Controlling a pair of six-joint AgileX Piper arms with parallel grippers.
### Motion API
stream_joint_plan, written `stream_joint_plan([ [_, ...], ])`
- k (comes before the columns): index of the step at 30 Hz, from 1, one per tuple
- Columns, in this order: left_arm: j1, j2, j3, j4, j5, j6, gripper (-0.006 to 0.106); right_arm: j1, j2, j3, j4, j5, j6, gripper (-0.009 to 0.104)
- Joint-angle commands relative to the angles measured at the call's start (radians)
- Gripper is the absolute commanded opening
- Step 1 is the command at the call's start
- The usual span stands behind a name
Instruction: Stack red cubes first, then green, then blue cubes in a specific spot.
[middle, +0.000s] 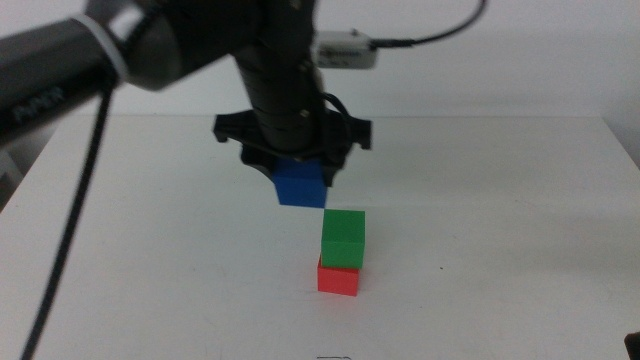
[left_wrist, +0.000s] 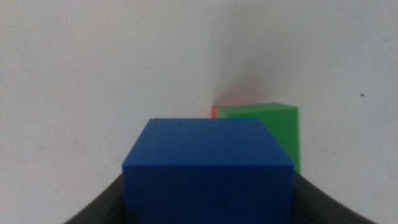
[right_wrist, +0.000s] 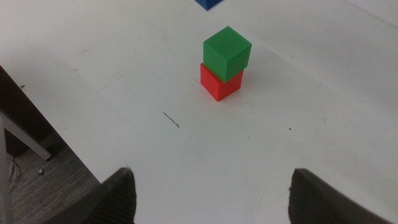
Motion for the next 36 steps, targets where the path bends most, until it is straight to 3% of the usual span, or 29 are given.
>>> stream_joint_plan([
  [1, -0.043, -0.041, -0.035, 0.057, 0.073, -0.058, 0.000, -0.005, 0.004, -0.023, -0.009, -0.057, -0.009, 0.063],
  [14, -0.080, -0.020, -0.036, 0.023, 0.033, -0.149, 0.000, -0.005, 0.004, -0.023, -0.009, -0.057, -0.009, 0.063],
  [24, -0.080, 0.022, -0.043, -0.052, 0.007, -0.151, 0.000, -0.005, 0.004, -0.023, -0.011, -0.057, -0.009, 0.063],
  [36, -0.080, 0.041, -0.047, -0.063, -0.047, -0.139, 0.001, -0.005, 0.004, -0.023, -0.011, -0.057, -0.009, 0.063],
])
